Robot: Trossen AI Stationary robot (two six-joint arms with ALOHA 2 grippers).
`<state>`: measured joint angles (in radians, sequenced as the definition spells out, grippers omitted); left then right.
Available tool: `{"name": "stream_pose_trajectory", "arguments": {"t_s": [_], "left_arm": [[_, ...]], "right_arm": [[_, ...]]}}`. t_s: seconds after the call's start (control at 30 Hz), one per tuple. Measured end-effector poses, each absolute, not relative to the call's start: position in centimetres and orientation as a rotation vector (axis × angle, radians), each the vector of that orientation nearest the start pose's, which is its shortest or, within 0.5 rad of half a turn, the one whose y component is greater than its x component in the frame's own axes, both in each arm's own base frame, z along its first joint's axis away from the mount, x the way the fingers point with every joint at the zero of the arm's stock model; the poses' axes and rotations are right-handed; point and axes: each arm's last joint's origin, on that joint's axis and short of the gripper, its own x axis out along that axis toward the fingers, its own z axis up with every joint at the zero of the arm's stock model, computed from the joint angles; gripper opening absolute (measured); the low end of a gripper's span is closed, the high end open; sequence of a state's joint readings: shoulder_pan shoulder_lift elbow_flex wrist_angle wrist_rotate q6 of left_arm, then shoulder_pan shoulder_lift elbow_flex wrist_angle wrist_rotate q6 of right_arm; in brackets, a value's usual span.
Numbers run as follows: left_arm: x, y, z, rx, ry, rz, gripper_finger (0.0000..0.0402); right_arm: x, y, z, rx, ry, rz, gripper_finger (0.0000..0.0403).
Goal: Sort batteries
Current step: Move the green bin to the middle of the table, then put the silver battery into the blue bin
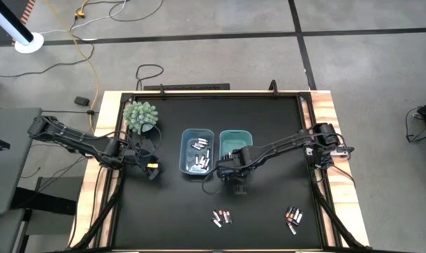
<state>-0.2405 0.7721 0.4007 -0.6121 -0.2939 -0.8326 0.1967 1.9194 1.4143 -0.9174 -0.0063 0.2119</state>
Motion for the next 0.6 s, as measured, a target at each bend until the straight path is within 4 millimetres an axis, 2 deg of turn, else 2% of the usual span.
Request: {"name": "stream_pose_trajectory", "arguments": {"t_s": [0.27,0.6], "left_arm": [[13.2,-2.4,17.5,-0.508,0.855,0.431,0.0148],[13.2,-2.4,17.5,-0.509,0.855,0.432,0.0148]], "right_arm": [[36.6,7.2,19.9,0.048,1.395,0.027,0.0109],[36.4,6.5,22.9,0.069,1.482,-0.034,0.0176]]}}
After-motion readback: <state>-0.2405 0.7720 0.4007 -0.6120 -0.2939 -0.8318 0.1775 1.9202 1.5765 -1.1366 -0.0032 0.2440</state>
